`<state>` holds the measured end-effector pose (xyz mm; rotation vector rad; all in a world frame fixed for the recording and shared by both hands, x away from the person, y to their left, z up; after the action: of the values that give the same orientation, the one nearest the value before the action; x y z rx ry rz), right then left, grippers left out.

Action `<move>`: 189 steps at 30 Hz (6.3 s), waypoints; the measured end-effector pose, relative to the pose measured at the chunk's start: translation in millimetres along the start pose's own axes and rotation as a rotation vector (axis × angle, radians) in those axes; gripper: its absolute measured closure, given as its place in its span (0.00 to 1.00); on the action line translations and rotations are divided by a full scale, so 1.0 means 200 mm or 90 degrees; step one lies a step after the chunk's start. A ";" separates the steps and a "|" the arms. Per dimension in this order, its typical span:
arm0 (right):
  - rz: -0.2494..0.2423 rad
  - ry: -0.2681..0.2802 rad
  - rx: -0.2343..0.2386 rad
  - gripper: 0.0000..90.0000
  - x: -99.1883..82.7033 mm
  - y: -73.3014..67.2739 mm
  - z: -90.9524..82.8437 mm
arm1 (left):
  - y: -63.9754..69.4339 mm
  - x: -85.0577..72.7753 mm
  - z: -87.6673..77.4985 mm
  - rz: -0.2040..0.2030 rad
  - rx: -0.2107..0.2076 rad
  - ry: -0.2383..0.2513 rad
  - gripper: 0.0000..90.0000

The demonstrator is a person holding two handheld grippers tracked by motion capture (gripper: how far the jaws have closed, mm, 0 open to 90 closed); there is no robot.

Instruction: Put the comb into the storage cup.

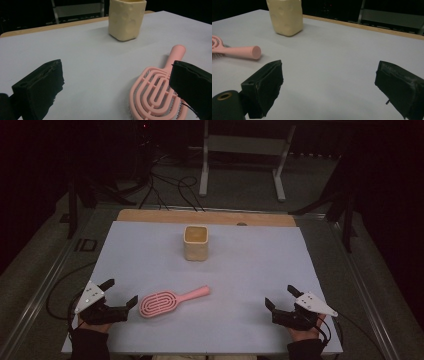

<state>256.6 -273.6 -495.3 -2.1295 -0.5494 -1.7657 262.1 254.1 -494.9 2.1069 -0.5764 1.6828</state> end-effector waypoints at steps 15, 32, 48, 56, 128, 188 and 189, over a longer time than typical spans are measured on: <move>0.001 -0.006 -0.005 0.09 -0.01 0.00 0.00 | 0.00 0.00 0.00 0.003 0.006 -0.005 0.00; 0.001 -0.005 -0.001 0.09 -0.01 0.00 0.00 | 0.04 0.04 -0.01 0.002 -0.013 -0.010 0.00; -0.003 -0.008 0.001 0.09 -0.01 -0.01 0.01 | 0.10 0.07 0.01 0.010 -0.046 -0.030 0.01; -0.003 -0.009 -0.001 0.09 -0.01 -0.01 0.01 | 0.13 0.07 0.03 0.012 -0.054 -0.049 0.01; -0.006 -0.005 -0.012 0.09 -0.01 -0.01 0.00 | 0.37 -0.07 0.18 0.036 -0.266 -0.221 1.00; 0.014 -0.003 0.012 0.09 -0.01 0.03 0.07 | 0.21 0.06 0.65 -0.025 -0.053 -0.291 1.00; 0.011 -0.003 0.013 0.09 -0.01 0.03 0.07 | 0.22 0.07 0.67 -0.027 -0.057 -0.294 1.00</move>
<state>271.3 -272.1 -499.7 -2.1200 -0.5461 -1.7384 350.8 144.3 -507.2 2.4307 -0.7166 1.1206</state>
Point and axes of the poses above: each handheld gripper's, and its own axes: z roughly forward along the jaws, x roughly out of its top, y roughly to its right, the point moved 3 cm from there along z, roughly forward along the jaws, and after that the axes turned 10 degrees about y, right-handed, at the moved point
